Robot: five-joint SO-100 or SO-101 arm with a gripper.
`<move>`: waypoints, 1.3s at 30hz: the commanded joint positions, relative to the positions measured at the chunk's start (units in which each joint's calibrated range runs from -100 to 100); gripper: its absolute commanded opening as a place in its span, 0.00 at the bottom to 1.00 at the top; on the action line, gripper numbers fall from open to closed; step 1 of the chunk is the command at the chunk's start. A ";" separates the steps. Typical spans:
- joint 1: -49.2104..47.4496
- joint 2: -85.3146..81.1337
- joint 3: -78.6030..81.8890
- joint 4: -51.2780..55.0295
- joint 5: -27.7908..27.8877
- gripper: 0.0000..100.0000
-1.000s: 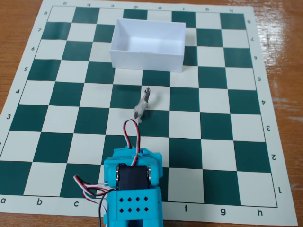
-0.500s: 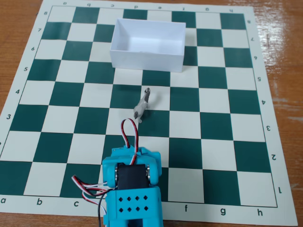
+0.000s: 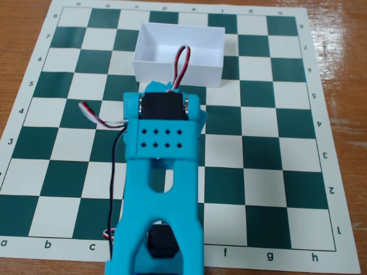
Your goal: Grab the toy horse and put it in the box.
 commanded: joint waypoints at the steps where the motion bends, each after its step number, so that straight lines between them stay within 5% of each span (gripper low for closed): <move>1: 1.93 5.37 -1.32 -4.90 -2.23 0.29; 39: 2.93 36.16 2.32 -29.65 -4.72 0.28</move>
